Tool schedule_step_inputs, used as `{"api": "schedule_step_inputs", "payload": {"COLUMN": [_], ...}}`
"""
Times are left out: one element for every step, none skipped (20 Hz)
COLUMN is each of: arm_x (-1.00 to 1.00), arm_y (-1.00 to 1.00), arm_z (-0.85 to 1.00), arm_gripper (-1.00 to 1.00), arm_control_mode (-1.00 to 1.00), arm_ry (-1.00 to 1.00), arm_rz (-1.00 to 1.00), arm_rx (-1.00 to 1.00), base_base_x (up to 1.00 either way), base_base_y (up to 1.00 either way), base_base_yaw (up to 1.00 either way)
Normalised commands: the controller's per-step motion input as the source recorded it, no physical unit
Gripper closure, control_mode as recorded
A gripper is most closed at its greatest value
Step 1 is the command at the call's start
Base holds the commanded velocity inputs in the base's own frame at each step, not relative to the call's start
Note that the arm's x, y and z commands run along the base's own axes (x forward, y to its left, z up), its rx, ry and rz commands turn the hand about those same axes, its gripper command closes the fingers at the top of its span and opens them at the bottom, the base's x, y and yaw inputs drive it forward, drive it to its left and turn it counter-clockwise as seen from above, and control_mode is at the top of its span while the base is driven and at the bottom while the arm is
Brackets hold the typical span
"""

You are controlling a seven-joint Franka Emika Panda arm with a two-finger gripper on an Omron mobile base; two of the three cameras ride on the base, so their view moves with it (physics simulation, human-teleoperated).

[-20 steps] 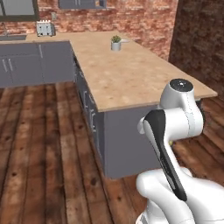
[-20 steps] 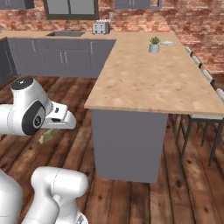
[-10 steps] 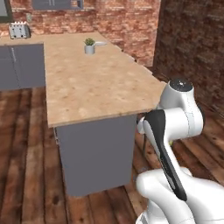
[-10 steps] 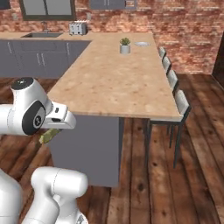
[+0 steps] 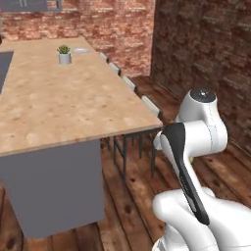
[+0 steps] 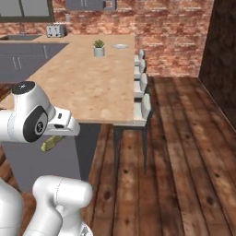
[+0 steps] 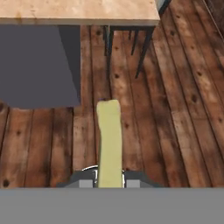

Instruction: Retrieve the butter from the fridge and place it on a plate on the dining table. Then retrieve the butter knife by the fridge and place it near the plate.

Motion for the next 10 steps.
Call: {"api": "schedule_step_inputs", "payload": {"arm_x": [0.00,0.00,0.00,0.00,0.00,0.00,0.00,0.00,0.00,0.00], "arm_y": [0.00,0.00,0.00,0.00,0.00,0.00,0.00,0.00,0.00,0.00], "arm_z": [0.00,0.00,0.00,0.00,0.00,0.00,0.00,0.00,0.00,0.00], "arm_gripper": [1.00,1.00,1.00,1.00,1.00,1.00,1.00,1.00,1.00,1.00], "arm_control_mode": [1.00,1.00,1.00,1.00,1.00,1.00,1.00,1.00,1.00,1.00], "arm_ry": [0.00,0.00,0.00,0.00,0.00,0.00,0.00,0.00,0.00,0.00], "arm_rz": [0.00,0.00,0.00,0.00,0.00,0.00,0.00,0.00,0.00,0.00], "arm_rx": [0.00,0.00,0.00,0.00,0.00,0.00,0.00,0.00,0.00,0.00], "base_base_x": [0.36,0.32,0.30,0.30,0.30,0.26,0.26,0.27,0.30,0.38], "base_base_y": [-1.00,-1.00,-1.00,-1.00,-1.00,-1.00,-1.00,-1.00,-1.00,-1.00], "base_base_yaw": [-0.15,-0.15,-0.14,-0.14,-0.13,-0.11,-0.11,-0.11,-0.10,-0.09]}}
